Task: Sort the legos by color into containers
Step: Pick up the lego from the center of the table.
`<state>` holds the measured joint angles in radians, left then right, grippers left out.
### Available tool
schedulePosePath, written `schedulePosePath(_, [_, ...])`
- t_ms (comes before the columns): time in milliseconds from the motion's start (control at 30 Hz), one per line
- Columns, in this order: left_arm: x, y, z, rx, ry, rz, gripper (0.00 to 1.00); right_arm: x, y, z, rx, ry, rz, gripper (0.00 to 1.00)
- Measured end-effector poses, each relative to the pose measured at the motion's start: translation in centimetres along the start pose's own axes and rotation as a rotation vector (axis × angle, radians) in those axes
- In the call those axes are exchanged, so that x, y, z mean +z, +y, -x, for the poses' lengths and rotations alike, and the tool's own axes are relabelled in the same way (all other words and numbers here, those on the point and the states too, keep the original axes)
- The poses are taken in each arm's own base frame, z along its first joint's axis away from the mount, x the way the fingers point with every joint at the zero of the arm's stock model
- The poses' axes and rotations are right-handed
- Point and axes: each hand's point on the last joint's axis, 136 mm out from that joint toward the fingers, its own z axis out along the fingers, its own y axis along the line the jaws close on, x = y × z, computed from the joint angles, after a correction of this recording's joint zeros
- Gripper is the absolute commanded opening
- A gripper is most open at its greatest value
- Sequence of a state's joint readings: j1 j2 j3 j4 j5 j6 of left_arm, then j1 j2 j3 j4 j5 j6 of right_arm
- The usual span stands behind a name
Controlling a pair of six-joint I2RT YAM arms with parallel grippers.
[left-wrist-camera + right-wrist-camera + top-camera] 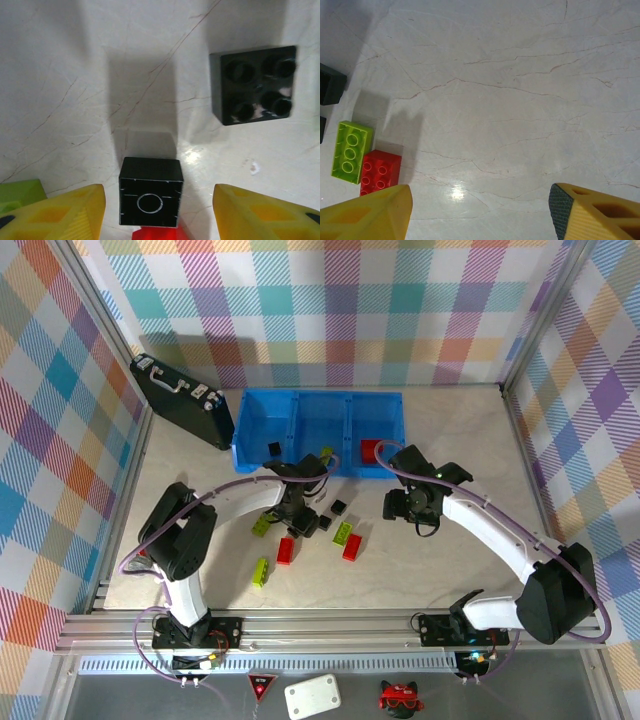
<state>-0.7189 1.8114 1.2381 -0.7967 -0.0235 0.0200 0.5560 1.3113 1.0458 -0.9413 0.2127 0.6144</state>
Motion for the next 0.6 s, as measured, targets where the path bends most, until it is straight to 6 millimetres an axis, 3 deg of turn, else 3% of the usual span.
schedulePosePath(333, [2.3, 0.7, -1.4, 0.035, 0.092, 0.073, 0.47, 0.1, 0.0, -0.1, -0.001, 0.002, -0.002, 0.74])
schedulePosePath(600, [2.2, 0.6, -1.5, 0.050, 0.098, 0.077, 0.41, 0.1, 0.0, -0.1, -0.001, 0.002, -0.001, 0.73])
